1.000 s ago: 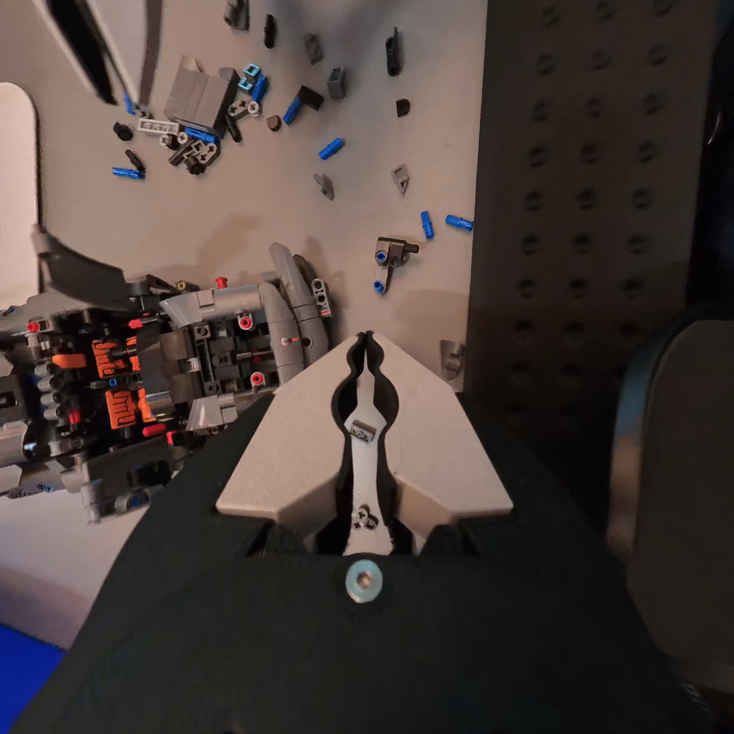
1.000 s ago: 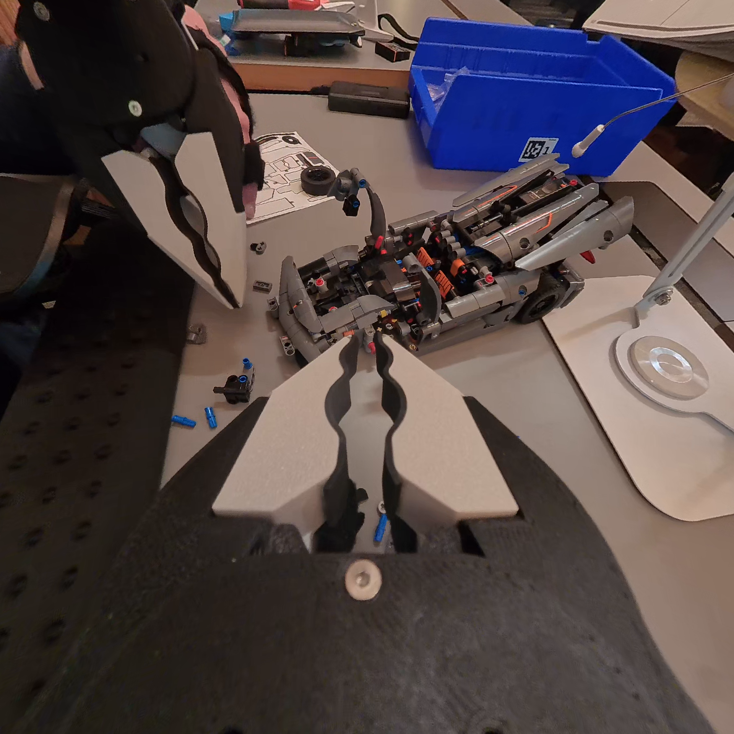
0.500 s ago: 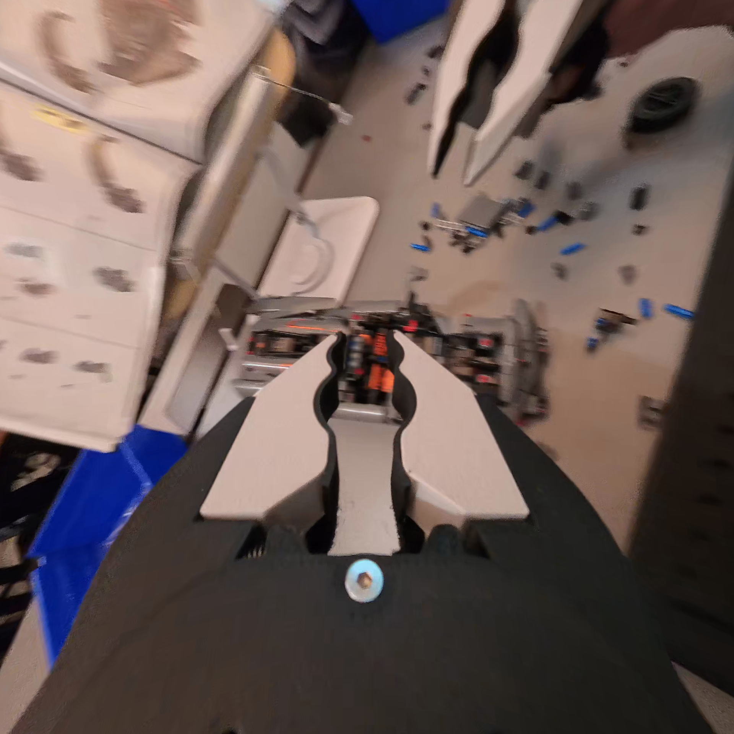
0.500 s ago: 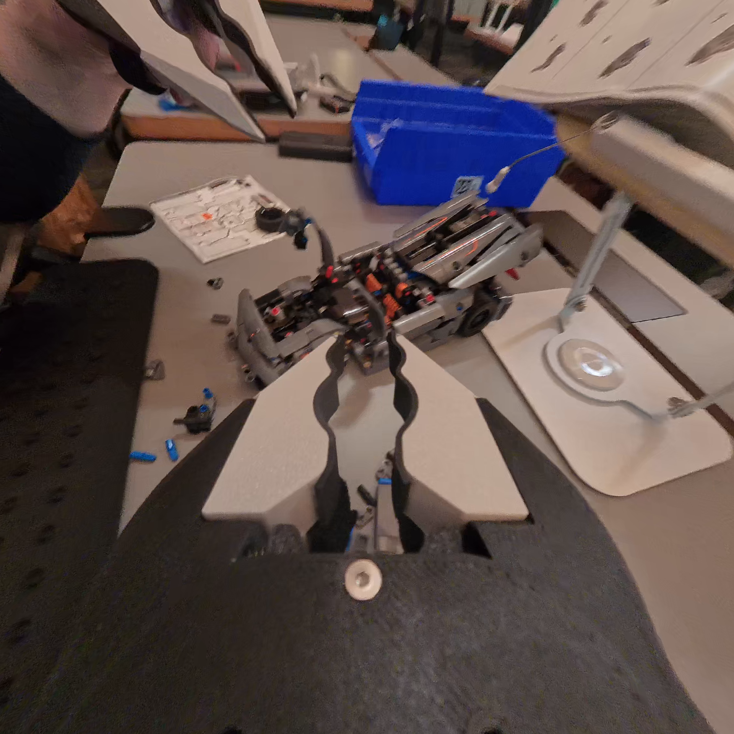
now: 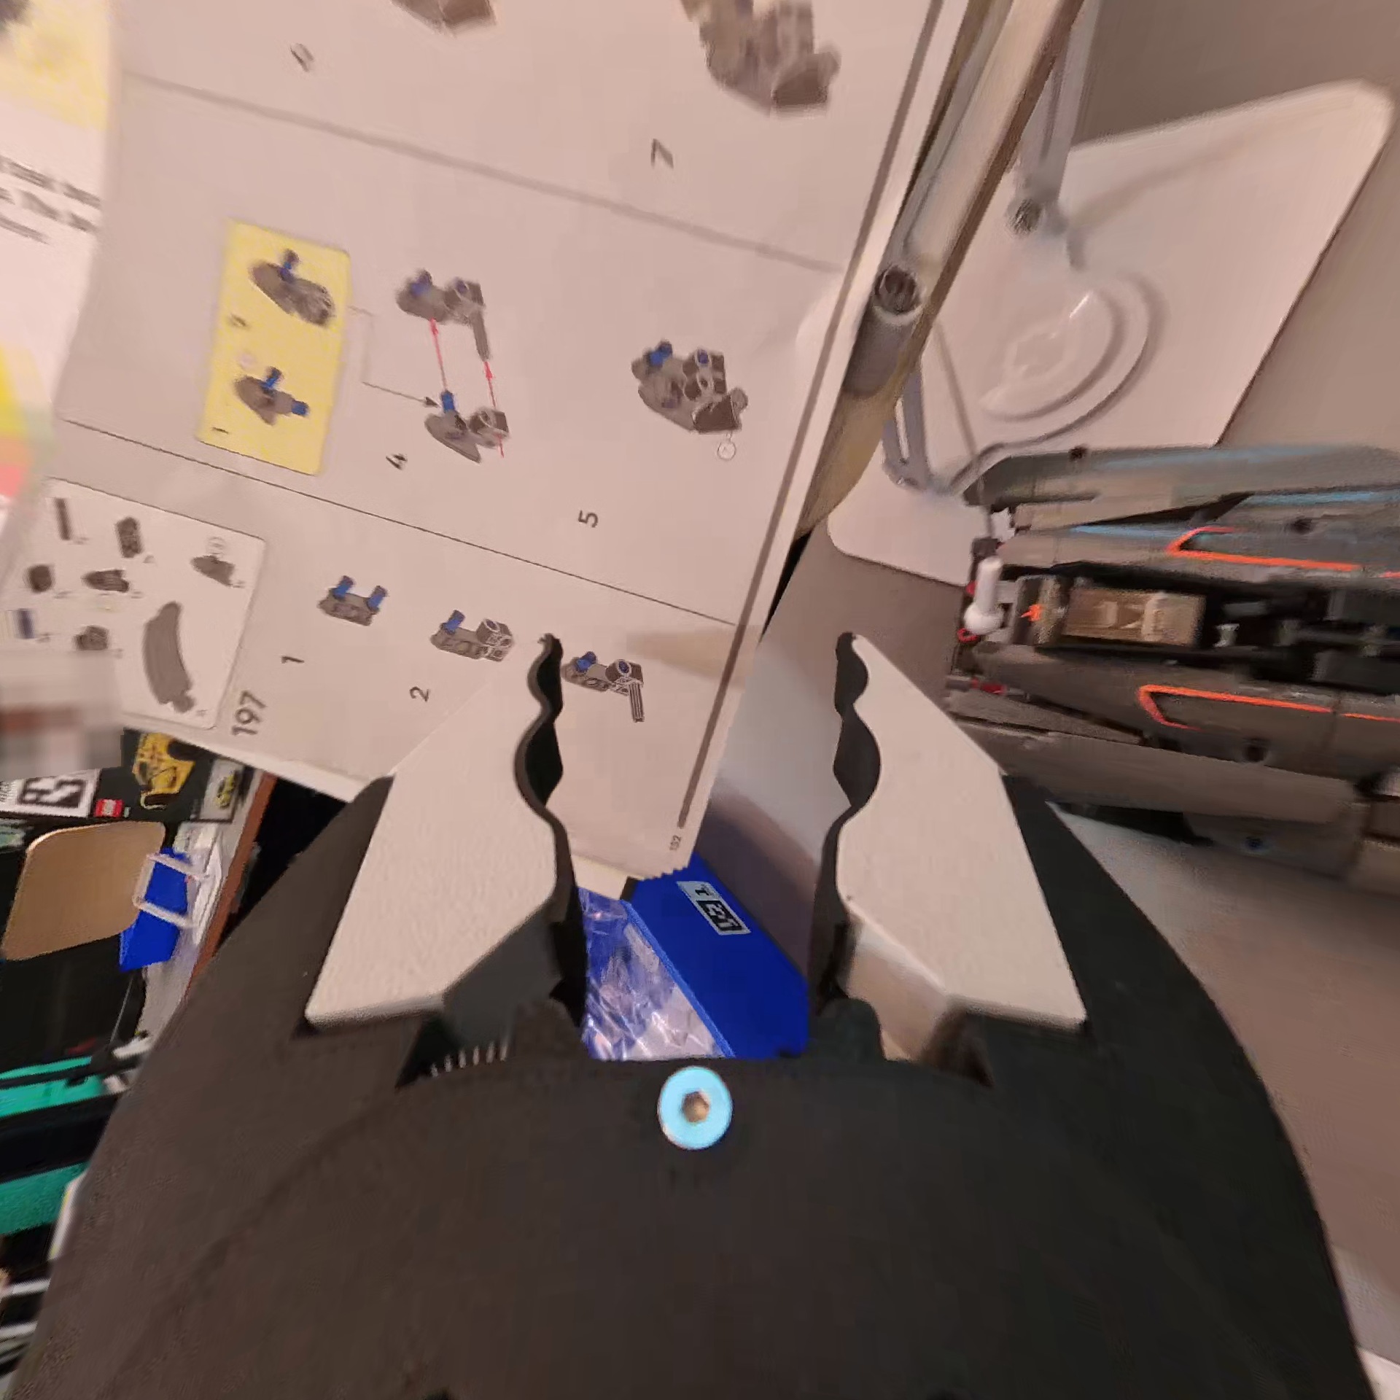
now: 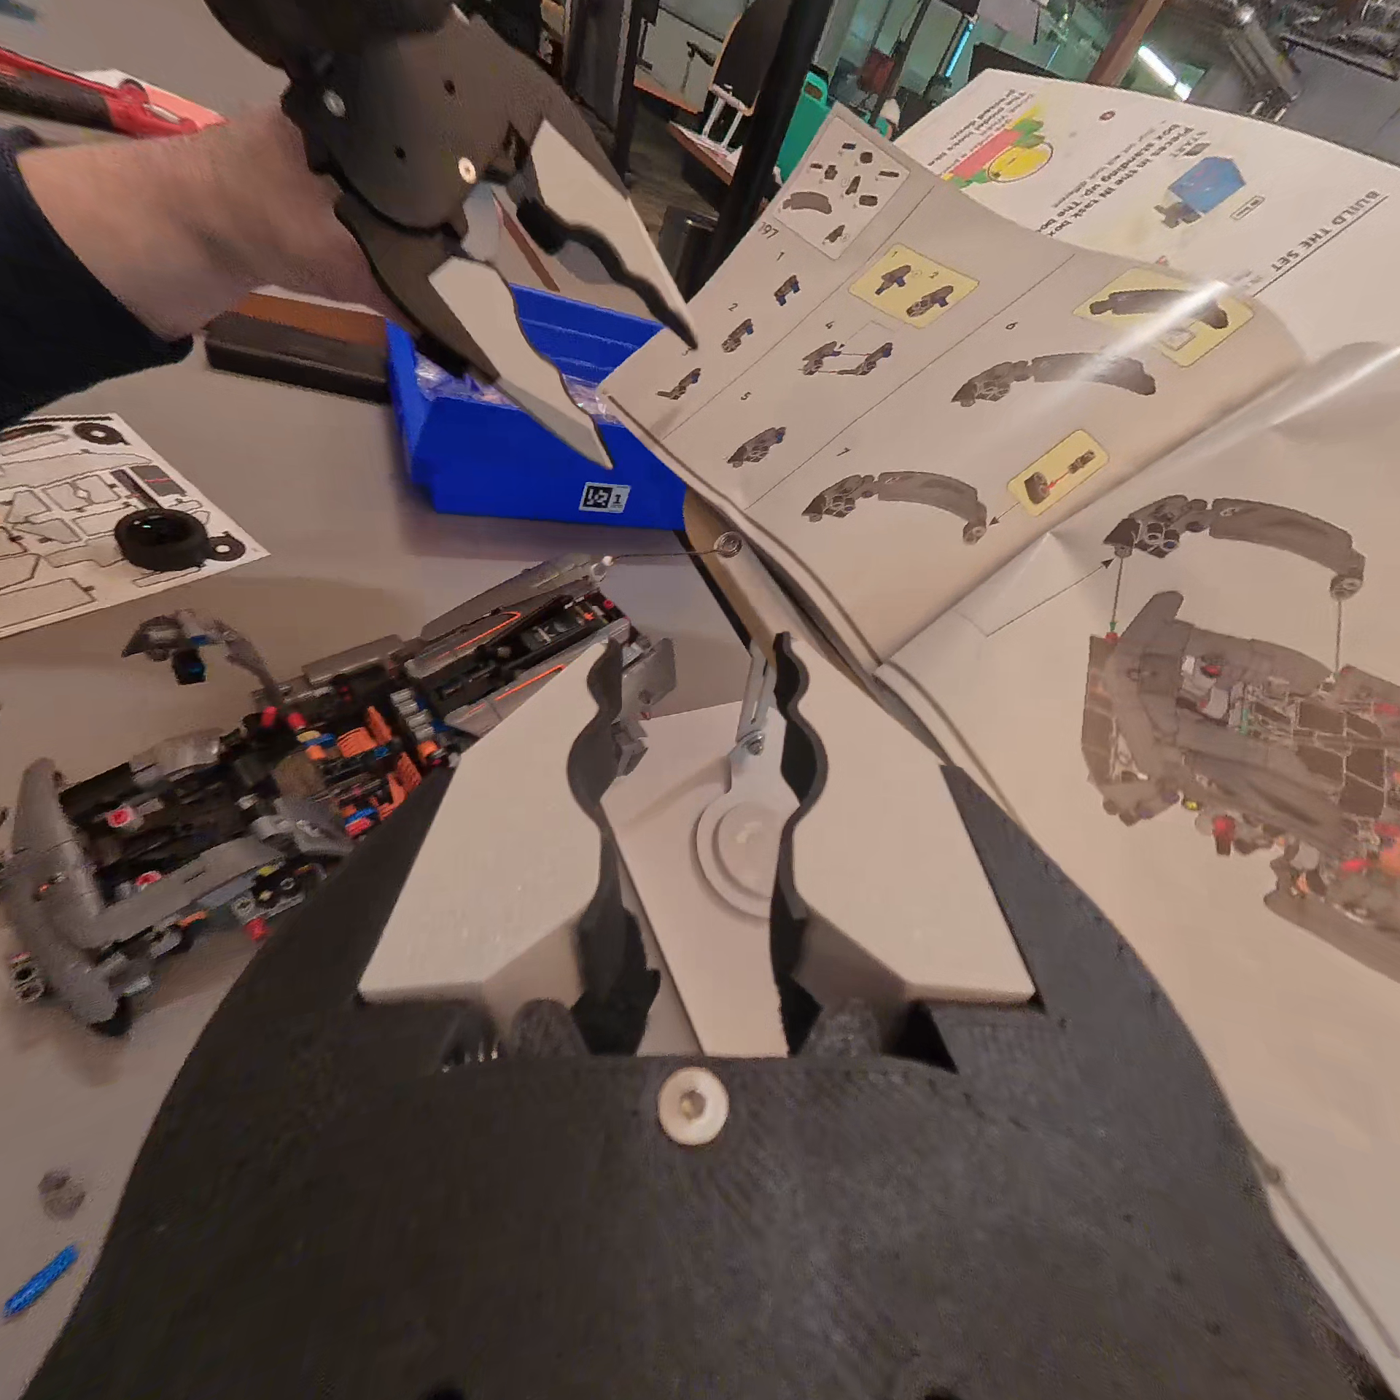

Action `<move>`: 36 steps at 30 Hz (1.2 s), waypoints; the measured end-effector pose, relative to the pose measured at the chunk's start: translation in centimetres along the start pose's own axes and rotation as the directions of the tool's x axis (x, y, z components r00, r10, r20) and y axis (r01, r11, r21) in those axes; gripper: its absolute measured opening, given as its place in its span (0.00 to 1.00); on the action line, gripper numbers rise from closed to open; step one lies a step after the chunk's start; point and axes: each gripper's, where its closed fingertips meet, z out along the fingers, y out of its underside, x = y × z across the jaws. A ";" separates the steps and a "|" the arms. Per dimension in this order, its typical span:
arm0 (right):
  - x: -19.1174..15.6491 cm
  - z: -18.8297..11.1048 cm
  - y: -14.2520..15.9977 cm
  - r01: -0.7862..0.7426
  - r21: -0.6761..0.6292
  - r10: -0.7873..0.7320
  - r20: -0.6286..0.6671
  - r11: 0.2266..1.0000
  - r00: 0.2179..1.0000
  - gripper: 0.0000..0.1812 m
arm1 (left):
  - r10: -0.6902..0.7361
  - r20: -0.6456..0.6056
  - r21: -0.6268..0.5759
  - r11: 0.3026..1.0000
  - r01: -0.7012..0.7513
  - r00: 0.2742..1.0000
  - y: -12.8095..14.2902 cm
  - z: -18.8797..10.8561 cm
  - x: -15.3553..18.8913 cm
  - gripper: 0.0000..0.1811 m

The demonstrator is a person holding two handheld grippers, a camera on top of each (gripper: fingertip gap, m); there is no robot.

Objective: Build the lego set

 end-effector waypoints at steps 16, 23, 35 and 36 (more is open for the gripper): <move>1.1 4.4 -0.8 -0.007 0.030 0.005 0.047 1.000 0.999 0.20 | -0.025 -0.007 0.065 0.998 0.025 1.000 0.5 1.2 0.0 0.19; 1.0 5.2 -1.1 0.019 0.007 -0.020 0.056 1.000 0.998 0.17 | -0.069 -0.078 0.087 0.993 0.076 0.995 0.3 1.0 0.7 0.10; 1.3 7.2 -1.2 0.072 -0.045 -0.070 0.049 0.996 0.996 0.18 | -0.107 -0.124 0.096 0.988 0.119 0.987 0.7 0.8 0.8 0.09; 1.4 7.3 -1.2 0.077 -0.048 -0.075 0.047 0.996 0.996 0.18 | -0.105 -0.116 0.094 0.989 0.116 0.988 0.7 0.9 0.6 0.07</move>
